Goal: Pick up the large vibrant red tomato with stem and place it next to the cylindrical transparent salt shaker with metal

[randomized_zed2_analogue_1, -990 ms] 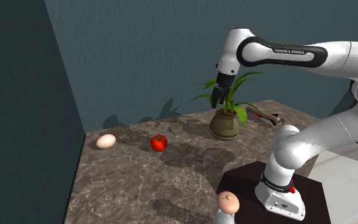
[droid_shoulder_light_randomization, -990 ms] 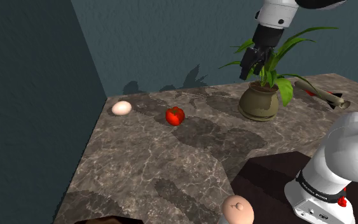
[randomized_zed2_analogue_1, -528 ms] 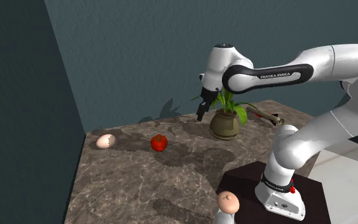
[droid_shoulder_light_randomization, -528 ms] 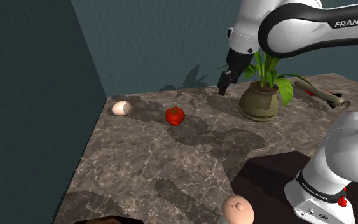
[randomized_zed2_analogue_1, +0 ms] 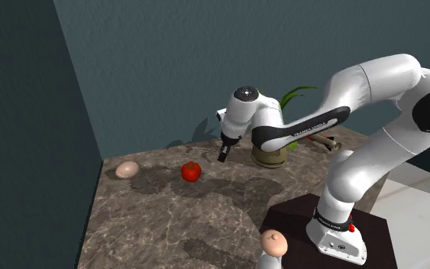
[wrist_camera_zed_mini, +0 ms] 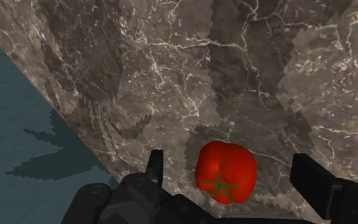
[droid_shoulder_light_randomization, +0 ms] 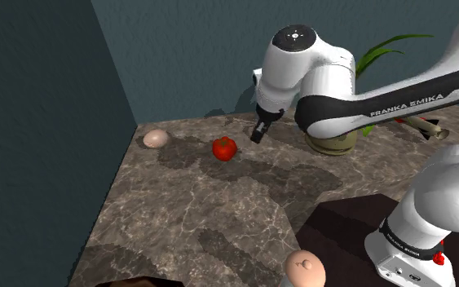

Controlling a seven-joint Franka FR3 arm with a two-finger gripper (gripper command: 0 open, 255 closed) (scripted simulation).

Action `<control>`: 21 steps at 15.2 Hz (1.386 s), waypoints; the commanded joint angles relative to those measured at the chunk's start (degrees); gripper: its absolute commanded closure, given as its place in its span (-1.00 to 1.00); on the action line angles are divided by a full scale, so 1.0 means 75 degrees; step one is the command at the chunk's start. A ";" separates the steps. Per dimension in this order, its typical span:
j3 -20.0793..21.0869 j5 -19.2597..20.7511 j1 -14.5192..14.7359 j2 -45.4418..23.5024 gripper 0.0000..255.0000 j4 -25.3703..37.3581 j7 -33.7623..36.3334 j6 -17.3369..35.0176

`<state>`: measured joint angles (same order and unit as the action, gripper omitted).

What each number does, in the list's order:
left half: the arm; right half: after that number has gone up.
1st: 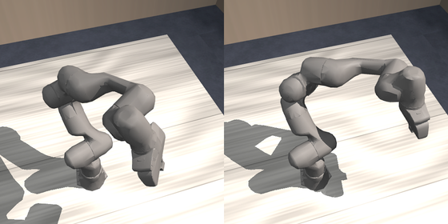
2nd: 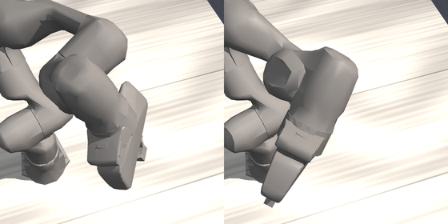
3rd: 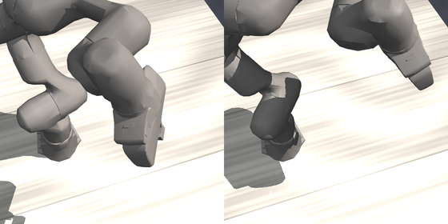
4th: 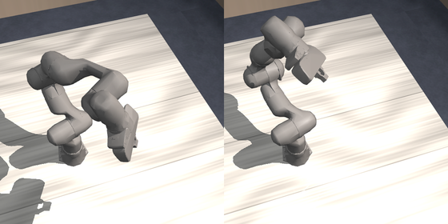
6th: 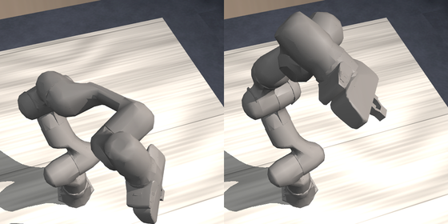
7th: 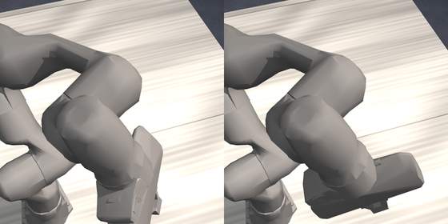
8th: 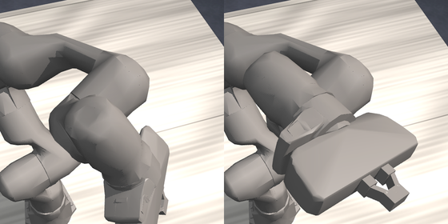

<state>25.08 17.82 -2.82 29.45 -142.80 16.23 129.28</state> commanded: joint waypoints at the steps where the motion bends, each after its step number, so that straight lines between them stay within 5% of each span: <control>1: 0.0637 0.0912 -0.0385 -0.0533 -1.00 0.0017 0.0595 0.0528; 5: 0.2065 0.3307 -0.1445 -0.1771 -1.00 0.0387 0.2208 0.0918; 9: 0.3314 0.6403 -0.2211 -0.3611 -1.00 0.1097 0.4104 0.0058; 14: 0.3162 0.9634 -0.1401 -0.6240 -1.00 0.2023 0.5277 -0.2068; 21: 0.2703 1.0426 -0.1286 -0.6926 -1.00 0.2379 0.5372 -0.2149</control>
<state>45.81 95.19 -12.53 -21.63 -125.47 56.40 113.21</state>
